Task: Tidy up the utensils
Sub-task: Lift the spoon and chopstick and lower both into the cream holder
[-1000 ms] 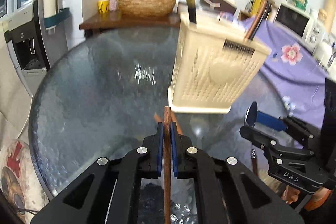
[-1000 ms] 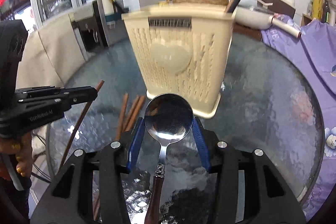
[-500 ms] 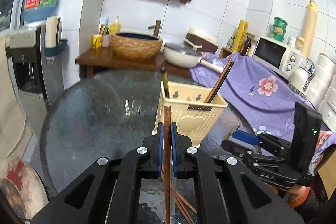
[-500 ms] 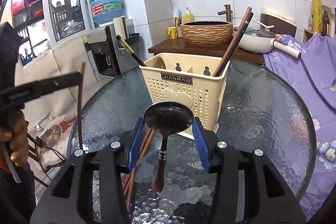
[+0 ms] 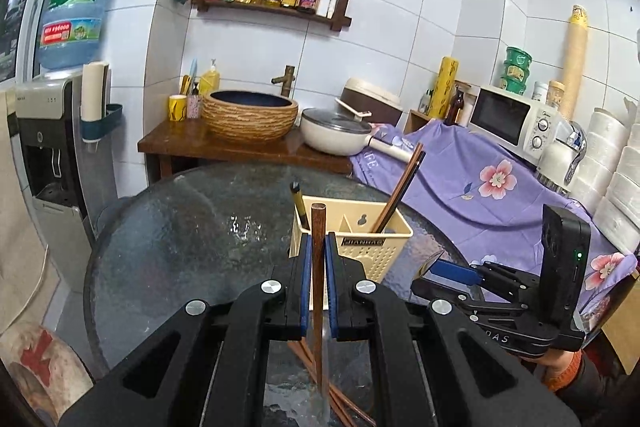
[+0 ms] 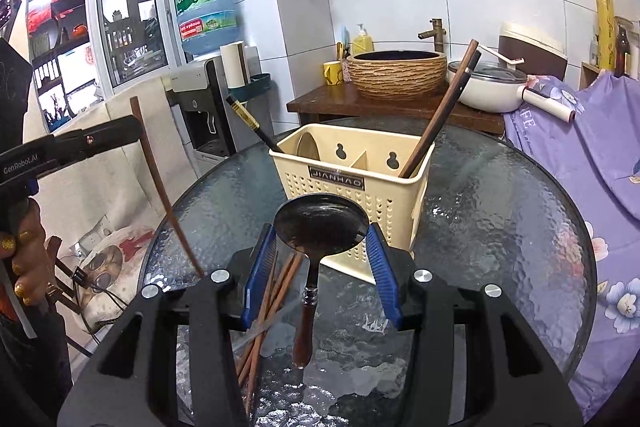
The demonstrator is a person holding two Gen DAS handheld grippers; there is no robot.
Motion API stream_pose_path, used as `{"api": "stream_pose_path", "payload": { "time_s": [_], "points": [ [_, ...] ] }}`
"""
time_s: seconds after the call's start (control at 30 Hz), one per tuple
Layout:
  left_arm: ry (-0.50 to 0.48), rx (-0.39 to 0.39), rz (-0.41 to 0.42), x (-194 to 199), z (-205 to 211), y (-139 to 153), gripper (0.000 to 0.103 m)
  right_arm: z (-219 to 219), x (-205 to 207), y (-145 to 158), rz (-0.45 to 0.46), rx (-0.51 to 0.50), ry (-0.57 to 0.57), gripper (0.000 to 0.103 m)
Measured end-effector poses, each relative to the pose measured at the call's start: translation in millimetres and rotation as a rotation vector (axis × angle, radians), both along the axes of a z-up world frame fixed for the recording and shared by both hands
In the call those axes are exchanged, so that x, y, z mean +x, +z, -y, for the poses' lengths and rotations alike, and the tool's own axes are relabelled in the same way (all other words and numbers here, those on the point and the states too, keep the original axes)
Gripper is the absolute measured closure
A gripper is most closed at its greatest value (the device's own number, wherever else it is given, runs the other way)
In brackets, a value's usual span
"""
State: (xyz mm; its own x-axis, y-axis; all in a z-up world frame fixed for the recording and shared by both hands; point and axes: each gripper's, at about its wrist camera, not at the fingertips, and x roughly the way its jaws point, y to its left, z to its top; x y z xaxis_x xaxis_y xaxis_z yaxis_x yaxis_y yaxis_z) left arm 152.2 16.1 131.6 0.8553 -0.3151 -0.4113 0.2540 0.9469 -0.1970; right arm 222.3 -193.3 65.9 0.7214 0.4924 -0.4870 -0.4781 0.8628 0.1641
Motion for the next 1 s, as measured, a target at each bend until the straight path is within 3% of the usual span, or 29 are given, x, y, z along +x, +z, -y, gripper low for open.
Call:
{"api": "stream_pose_path", "payload": {
  "time_s": [0.33,0.6,0.77,0.9,1.0],
  "points": [
    [-0.085,0.001,0.068,10,10,42,0.096,8,7,27,0.039,0.026,0.018,0.056],
    [-0.108,-0.002,0.151,41,22,102,0.096,13,24,90,0.142,0.049,0.018,0.056],
    [-0.063,-0.003,0.206,66,32,135,0.096,13,48,131,0.215,0.054,-0.038,0.056],
    [-0.022,-0.004,0.203,86,39,136,0.096,7,67,141,0.262,0.029,-0.097,0.056],
    [0.0,0.002,0.166,102,45,115,0.096,-2,77,125,0.27,-0.003,-0.119,0.056]
  ]
}}
